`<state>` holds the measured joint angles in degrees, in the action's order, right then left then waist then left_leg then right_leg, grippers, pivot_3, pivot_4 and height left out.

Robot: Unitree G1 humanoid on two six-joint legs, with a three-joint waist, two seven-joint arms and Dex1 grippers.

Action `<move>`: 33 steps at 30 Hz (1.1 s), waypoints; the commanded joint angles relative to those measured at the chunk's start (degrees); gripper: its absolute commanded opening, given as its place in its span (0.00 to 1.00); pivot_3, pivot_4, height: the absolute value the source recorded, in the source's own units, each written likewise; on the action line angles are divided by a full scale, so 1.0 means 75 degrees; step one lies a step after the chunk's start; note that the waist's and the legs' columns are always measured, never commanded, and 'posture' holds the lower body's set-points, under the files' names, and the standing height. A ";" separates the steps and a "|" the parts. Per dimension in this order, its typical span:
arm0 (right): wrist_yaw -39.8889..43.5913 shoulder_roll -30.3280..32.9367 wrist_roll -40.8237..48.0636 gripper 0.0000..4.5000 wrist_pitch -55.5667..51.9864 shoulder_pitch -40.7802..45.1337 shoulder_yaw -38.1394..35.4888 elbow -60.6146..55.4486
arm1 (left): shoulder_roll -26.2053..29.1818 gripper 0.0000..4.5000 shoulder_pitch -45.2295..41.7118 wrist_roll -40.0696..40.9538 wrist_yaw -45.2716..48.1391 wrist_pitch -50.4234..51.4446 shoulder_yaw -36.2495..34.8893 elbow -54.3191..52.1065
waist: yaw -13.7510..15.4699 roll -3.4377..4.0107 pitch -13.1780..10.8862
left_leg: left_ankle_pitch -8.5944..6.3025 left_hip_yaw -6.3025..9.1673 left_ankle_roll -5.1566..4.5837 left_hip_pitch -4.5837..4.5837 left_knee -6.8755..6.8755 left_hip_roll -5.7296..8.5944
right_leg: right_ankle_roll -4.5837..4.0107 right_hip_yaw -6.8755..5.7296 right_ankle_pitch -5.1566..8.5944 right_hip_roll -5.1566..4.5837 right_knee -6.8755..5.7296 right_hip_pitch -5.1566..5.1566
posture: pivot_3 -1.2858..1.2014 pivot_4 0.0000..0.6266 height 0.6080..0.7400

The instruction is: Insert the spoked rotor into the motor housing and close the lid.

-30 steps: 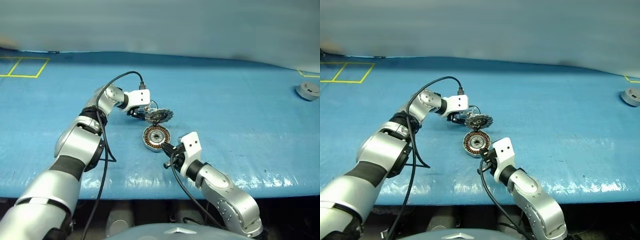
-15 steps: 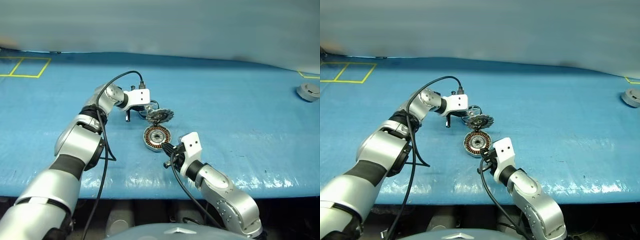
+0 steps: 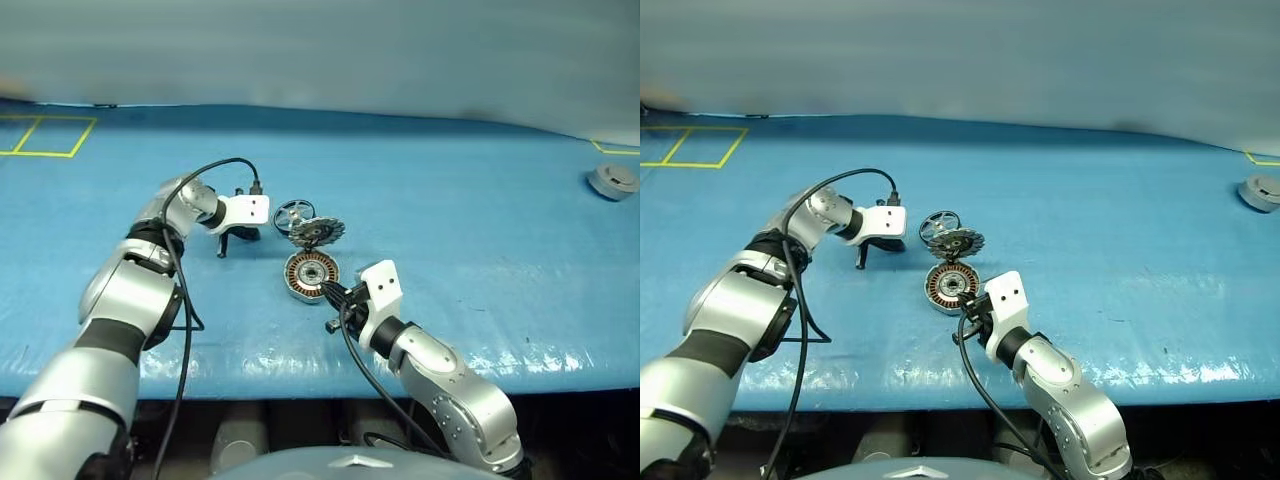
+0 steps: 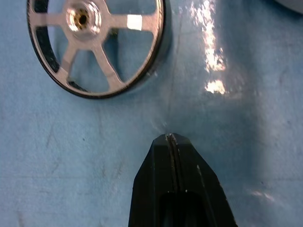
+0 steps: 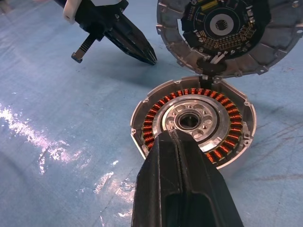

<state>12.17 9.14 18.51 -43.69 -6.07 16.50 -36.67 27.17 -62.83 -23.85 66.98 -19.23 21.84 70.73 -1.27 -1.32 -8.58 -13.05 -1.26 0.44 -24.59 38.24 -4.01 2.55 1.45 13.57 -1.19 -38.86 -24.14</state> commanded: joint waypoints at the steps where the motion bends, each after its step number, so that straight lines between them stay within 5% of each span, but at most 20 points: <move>1: 0.0141 -0.0010 0.0109 0.00 0.0112 0.0147 0.0045 -0.0100 | 0.0204 0.00 0.0141 0.0600 0.0665 0.0282 -0.0415 -0.0655 | 0.0015 -0.0001 0.0000 | 0.0000 0.0000 0.0000 0.0000 0.0001 0.0000 | 0.0000 0.0000 0.0000 -0.0001 0.0000 0.0000 | 0.52 0.24 1.00; 4: 0.0226 -0.0008 0.0130 0.00 0.0082 0.0242 0.0063 -0.0030 | 0.0288 0.14 0.0177 0.1242 0.0987 0.1097 -0.0937 -0.1117 | 0.0033 -0.0001 0.0000 | 0.0000 0.0001 0.0000 -0.0005 0.0003 0.0000 | 0.0000 -0.0002 0.0000 -0.0001 0.0000 0.0001 | 0.52 0.24 1.00; 9: 0.0337 -0.0012 0.0120 0.00 0.0047 0.0397 0.0115 0.0096 | 0.0191 0.51 0.0158 0.1837 0.0217 0.2323 -0.1614 -0.1341 | 0.0009 -0.0001 0.0000 | 0.0001 0.0004 -0.0001 -0.0002 0.0006 0.0000 | 0.0001 -0.0002 0.0000 -0.0001 -0.0001 0.0002 | 0.52 0.24 1.00; 20: 0.0249 -0.0044 0.0059 0.00 0.0045 0.0326 0.0095 0.0052 | -0.0798 0.51 0.0044 0.2691 -0.1043 0.3522 -0.2361 -0.1090 | 0.0018 -0.0001 0.0000 | 0.0001 0.0008 -0.0001 -0.0001 0.0007 0.0006 | 0.0003 -0.0002 -0.0001 -0.0002 -0.0003 0.0006 | 0.52 0.24 1.00; 33: 0.0106 -0.0047 0.0045 0.00 0.0071 0.0187 0.0067 -0.0088 | -0.1013 0.51 0.0030 0.2251 -0.0975 0.3062 -0.1823 -0.0634 | -0.0010 -0.0001 0.0000 | 0.0001 0.0010 -0.0001 0.0000 0.0005 0.0008 | 0.0003 -0.0002 -0.0001 -0.0001 -0.0002 0.0006 | 0.52 0.24 1.00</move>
<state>13.26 8.99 18.49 -43.98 -4.81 17.44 -34.60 19.66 -61.00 -6.51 59.12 5.17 7.54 65.82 -1.35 -1.33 -8.58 -13.04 -1.18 0.44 -24.59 38.28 -3.95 2.57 1.44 13.57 -1.19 -38.87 -24.09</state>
